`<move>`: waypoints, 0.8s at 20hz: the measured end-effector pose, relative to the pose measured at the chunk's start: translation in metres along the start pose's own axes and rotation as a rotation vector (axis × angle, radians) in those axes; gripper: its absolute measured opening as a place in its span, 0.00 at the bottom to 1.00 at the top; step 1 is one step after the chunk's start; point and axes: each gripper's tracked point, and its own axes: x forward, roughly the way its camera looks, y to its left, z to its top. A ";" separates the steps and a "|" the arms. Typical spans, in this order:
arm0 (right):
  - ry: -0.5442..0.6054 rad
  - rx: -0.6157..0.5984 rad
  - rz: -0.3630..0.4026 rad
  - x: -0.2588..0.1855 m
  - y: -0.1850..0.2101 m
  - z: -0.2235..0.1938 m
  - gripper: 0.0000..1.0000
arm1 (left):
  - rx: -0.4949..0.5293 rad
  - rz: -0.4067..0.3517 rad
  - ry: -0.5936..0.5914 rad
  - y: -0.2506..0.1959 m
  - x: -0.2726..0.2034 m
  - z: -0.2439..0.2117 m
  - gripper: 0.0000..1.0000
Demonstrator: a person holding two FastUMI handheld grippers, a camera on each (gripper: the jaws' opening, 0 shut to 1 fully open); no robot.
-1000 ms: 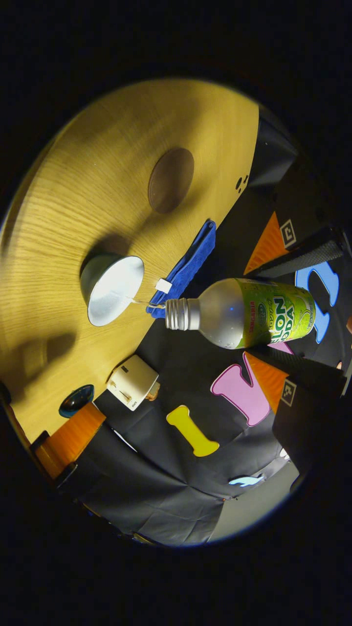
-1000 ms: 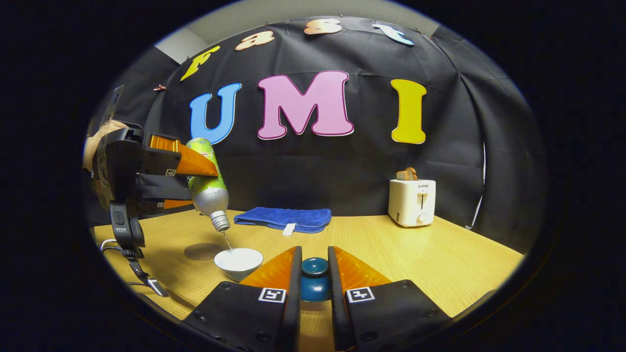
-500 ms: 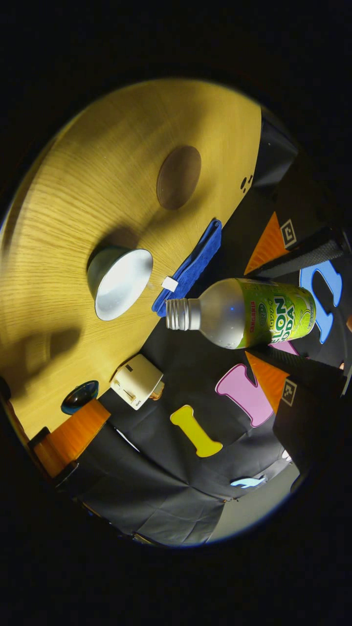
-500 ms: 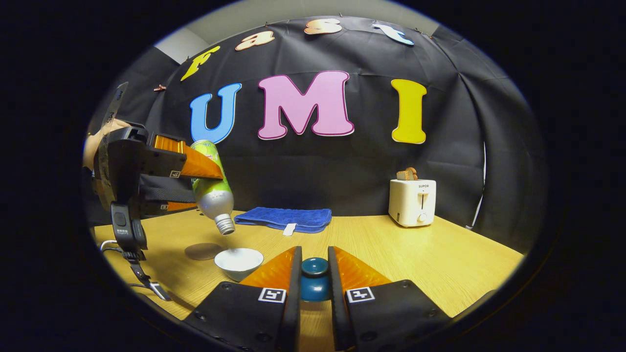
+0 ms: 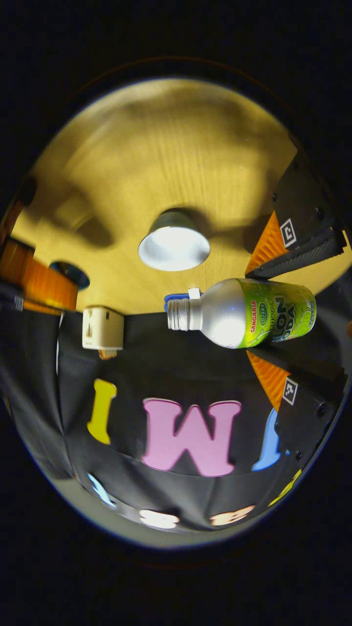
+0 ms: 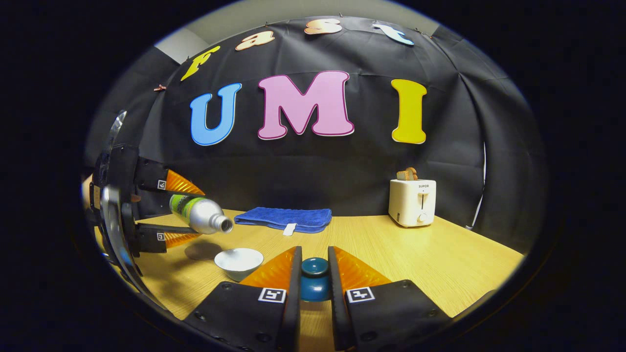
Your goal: Open the teacup lid with one hand, grasp the water bottle and pour water into the teacup with the other hand; after pouring, place the water bottle on the coaster and then close the teacup lid.
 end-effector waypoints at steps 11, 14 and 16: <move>0.000 0.000 0.000 0.000 0.000 -0.001 0.30 | -1.076 0.098 -0.218 -0.002 0.022 0.002 0.80; 0.000 0.000 0.000 0.000 0.000 -0.001 0.30 | -1.302 0.115 -0.253 0.004 0.016 -0.001 0.80; 0.000 0.000 0.000 0.000 0.000 -0.001 0.30 | -1.363 0.130 -0.248 0.007 0.013 -0.004 0.80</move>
